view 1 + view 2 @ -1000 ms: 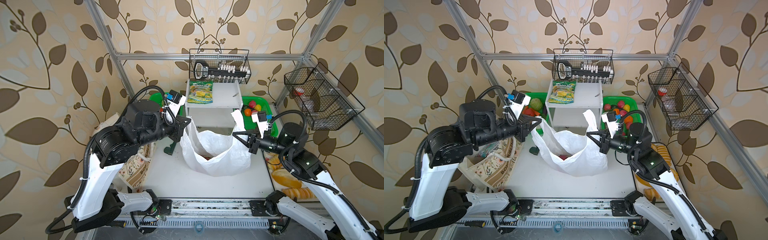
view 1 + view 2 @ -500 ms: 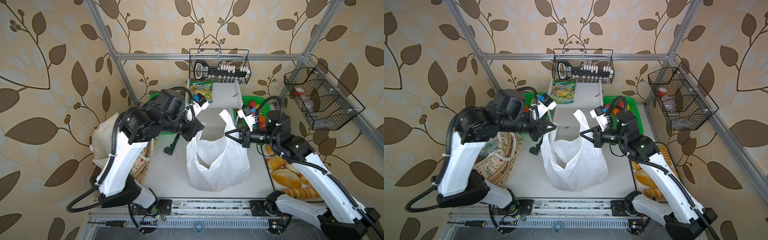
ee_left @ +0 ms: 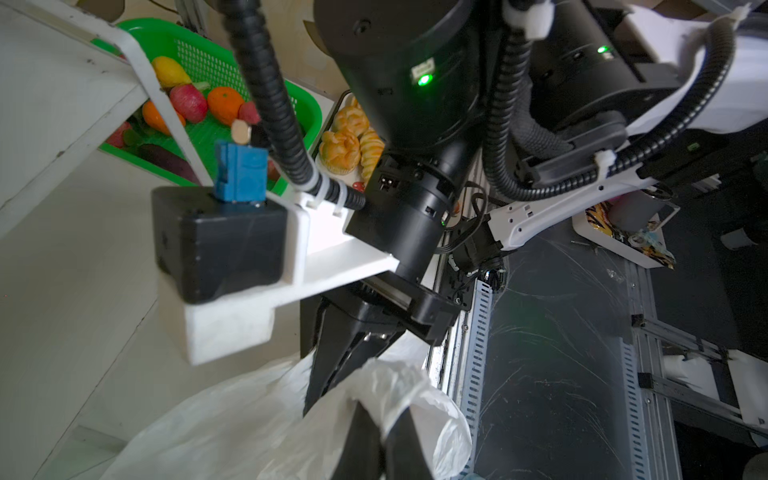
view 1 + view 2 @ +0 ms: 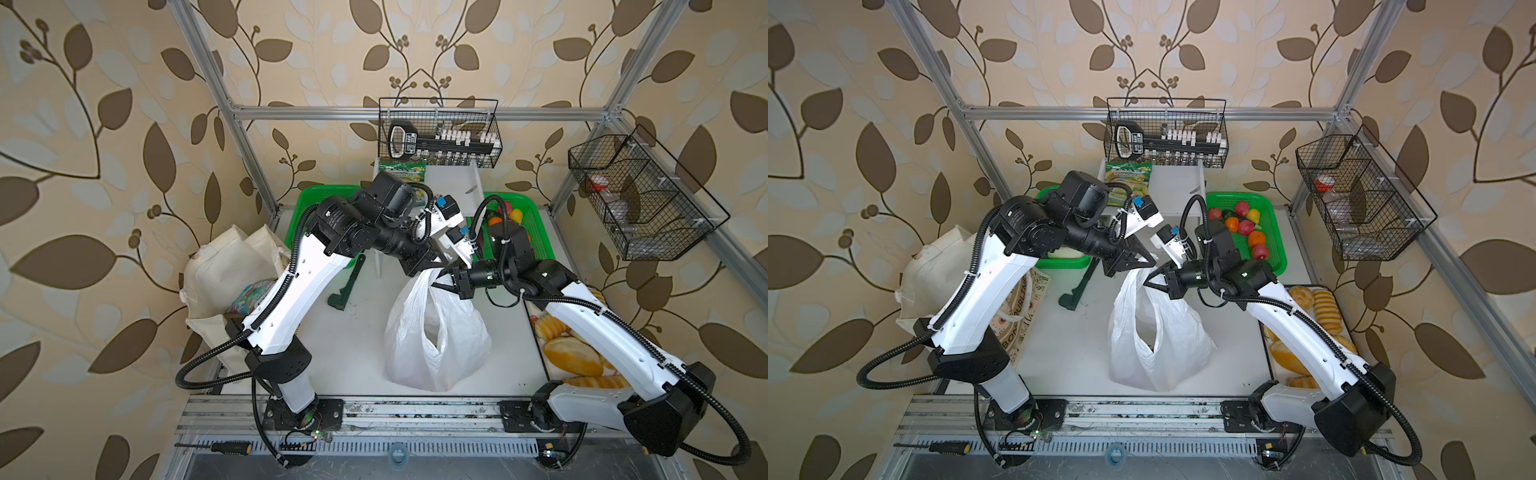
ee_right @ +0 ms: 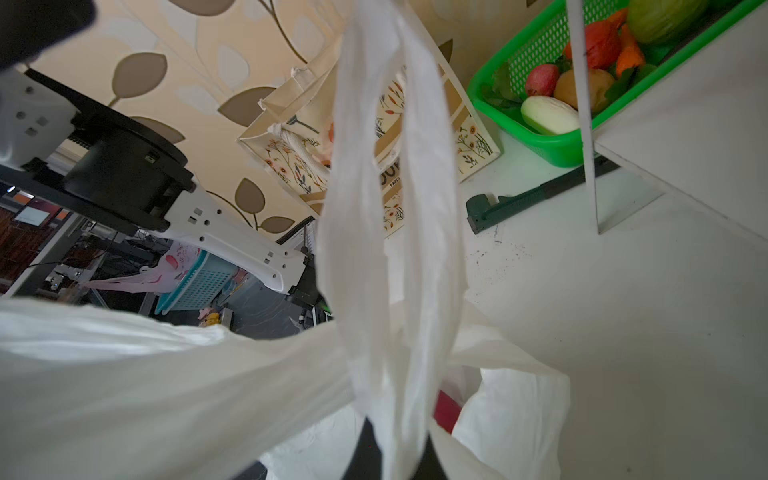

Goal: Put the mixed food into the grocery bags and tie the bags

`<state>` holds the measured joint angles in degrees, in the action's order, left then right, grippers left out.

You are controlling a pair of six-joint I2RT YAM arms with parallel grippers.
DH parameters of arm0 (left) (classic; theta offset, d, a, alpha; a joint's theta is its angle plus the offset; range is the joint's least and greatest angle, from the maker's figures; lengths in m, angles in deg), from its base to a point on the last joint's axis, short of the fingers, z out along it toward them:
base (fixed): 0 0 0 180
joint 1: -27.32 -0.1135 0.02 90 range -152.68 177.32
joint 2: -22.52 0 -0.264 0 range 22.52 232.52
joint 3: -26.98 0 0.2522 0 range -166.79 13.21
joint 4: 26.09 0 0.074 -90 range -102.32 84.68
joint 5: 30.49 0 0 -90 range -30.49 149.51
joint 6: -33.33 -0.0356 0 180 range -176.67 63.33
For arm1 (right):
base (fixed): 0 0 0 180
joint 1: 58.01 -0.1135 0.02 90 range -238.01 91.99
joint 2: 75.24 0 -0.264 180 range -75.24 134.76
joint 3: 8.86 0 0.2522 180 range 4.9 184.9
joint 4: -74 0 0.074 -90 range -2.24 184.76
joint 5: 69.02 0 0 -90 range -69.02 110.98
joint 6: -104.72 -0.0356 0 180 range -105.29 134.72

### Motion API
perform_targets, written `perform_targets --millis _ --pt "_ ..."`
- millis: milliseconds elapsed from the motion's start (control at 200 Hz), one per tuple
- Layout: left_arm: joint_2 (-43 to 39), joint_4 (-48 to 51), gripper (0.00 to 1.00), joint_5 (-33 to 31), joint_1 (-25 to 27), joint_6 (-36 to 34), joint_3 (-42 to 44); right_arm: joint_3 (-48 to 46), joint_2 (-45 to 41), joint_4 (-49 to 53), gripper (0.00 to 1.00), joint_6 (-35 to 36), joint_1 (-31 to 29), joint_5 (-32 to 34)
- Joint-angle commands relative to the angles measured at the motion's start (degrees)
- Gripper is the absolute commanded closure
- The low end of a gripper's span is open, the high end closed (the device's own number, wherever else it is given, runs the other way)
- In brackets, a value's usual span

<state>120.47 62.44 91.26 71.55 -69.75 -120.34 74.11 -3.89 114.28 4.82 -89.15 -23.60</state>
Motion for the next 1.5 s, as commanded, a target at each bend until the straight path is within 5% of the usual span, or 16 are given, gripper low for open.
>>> perform_targets --millis 0,250,725,1215,1495 --pt "0.4 -3.3 1.00 4.8 0.2 -1.9 -1.1 -3.8 -3.1 -5.0 0.92 6.4 -0.3 -3.3" --pt "0.8 -5.8 1.00 5.5 0.2 -1.9 0.2 -9.3 -8.1 -9.8 0.75 12.3 0.7 -6.6" --pt "2.3 -7.3 1.00 6.8 0.4 -1.3 0.5 -12.4 -11.3 -12.9 0.34 12.8 2.8 -14.1" --pt "-1.0 -20.5 1.00 1.7 0.5 5.9 8.7 -18.1 -14.5 -30.1 0.27 -3.5 1.8 -8.3" --pt "-3.3 -24.0 1.00 -1.0 0.5 7.9 12.8 -20.2 -16.6 -33.2 0.26 -6.5 2.3 -7.4"
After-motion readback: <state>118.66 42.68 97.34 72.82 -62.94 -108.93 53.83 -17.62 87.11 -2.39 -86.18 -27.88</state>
